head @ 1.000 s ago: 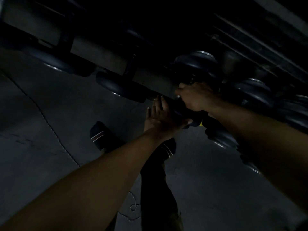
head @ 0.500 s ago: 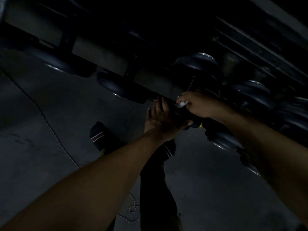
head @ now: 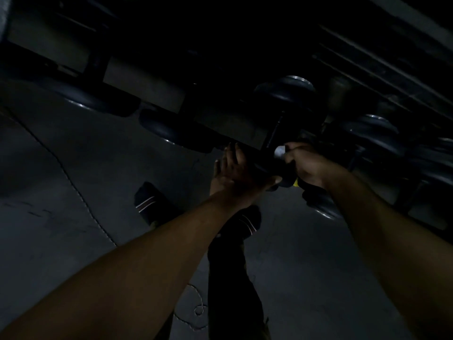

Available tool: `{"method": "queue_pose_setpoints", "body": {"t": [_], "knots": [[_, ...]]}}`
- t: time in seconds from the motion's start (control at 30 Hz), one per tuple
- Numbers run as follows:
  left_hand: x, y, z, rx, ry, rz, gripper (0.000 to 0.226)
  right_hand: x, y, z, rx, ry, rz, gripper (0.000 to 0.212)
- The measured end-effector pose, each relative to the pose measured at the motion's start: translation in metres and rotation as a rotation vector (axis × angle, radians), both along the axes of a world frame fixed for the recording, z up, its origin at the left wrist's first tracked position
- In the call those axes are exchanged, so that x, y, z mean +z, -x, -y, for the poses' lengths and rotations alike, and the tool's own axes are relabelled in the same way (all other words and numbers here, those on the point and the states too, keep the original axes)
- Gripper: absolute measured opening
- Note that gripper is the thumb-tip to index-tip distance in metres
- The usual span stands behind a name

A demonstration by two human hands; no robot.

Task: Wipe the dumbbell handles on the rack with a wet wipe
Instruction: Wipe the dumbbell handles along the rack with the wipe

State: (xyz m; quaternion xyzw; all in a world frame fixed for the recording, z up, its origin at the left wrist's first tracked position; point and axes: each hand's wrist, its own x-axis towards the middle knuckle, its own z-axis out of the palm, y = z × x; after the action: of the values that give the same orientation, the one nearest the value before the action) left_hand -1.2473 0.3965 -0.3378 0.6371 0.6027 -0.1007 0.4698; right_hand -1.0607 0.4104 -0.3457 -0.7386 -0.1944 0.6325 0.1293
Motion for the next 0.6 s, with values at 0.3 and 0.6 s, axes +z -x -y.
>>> {"method": "queue_pose_setpoints", "body": {"t": [0.3, 0.6], "knots": [[-0.007, 0.001, 0.004, -0.005, -0.013, 0.012, 0.13, -0.04, -0.009, -0.02, -0.239, -0.065, -0.118, 0.065], [-0.011, 0.004, 0.004, -0.072, 0.036, 0.091, 0.107, -0.018, 0.02, -0.007, -0.651, -0.161, 0.035, 0.017]]}}
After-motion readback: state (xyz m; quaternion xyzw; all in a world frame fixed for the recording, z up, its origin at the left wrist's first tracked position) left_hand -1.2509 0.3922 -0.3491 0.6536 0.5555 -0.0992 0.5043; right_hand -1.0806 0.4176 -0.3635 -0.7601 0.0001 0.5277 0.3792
